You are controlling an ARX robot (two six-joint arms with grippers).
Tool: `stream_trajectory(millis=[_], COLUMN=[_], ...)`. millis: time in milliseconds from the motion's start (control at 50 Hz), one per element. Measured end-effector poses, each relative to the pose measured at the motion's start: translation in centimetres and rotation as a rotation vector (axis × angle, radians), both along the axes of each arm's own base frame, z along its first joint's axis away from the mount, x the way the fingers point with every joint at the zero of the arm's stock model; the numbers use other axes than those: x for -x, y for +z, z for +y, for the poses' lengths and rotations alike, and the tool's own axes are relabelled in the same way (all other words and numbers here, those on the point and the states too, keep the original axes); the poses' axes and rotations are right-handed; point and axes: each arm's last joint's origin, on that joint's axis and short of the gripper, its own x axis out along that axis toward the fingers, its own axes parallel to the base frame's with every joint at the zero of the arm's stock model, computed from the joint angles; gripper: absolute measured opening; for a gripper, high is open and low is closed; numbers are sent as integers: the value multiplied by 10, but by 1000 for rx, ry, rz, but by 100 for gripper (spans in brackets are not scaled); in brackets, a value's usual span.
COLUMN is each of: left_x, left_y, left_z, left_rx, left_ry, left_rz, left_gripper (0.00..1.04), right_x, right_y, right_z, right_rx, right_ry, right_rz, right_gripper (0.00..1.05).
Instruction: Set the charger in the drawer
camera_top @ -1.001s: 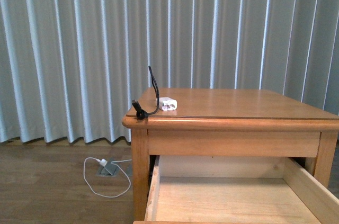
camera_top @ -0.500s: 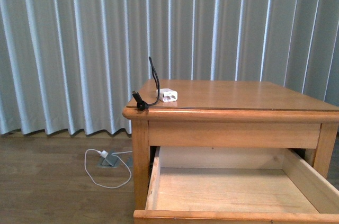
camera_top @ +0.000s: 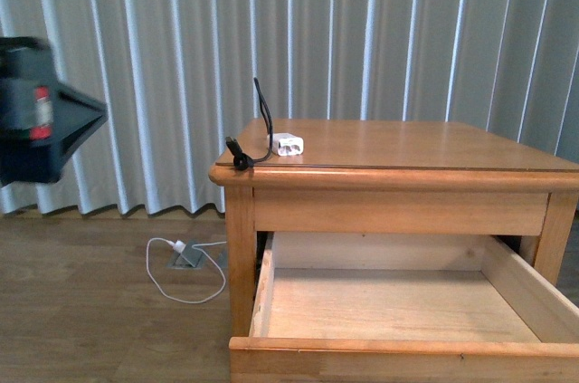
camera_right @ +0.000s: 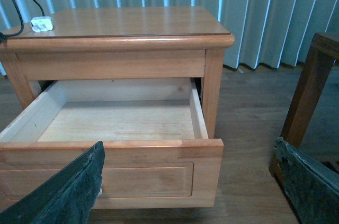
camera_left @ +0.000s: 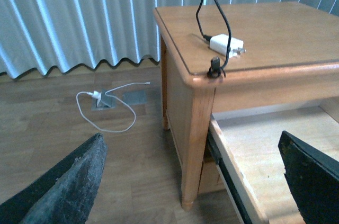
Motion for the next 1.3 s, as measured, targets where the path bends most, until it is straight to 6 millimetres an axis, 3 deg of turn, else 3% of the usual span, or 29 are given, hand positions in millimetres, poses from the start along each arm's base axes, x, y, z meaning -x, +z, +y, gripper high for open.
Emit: stream_trajectory(millis=[260, 641, 1061, 1301], left_x=[-88, -205, -279, -288], left_y=[22, 5, -30, -28], left_z=[-41, -96, -130, -140], left_rx=[-25, -31, -5, -8], left_ry=[-42, -38, -27, -48], left_rz=[3, 68, 134, 141], left_gripper=[99, 99, 99, 99], right_x=[0, 0, 0, 0], right_y=[0, 0, 0, 0], right_z=[0, 0, 0, 0], right_rx=[0, 0, 0, 0], right_ry=[0, 0, 0, 0], right_rz=[0, 0, 0, 0], right_gripper=[96, 96, 96, 96])
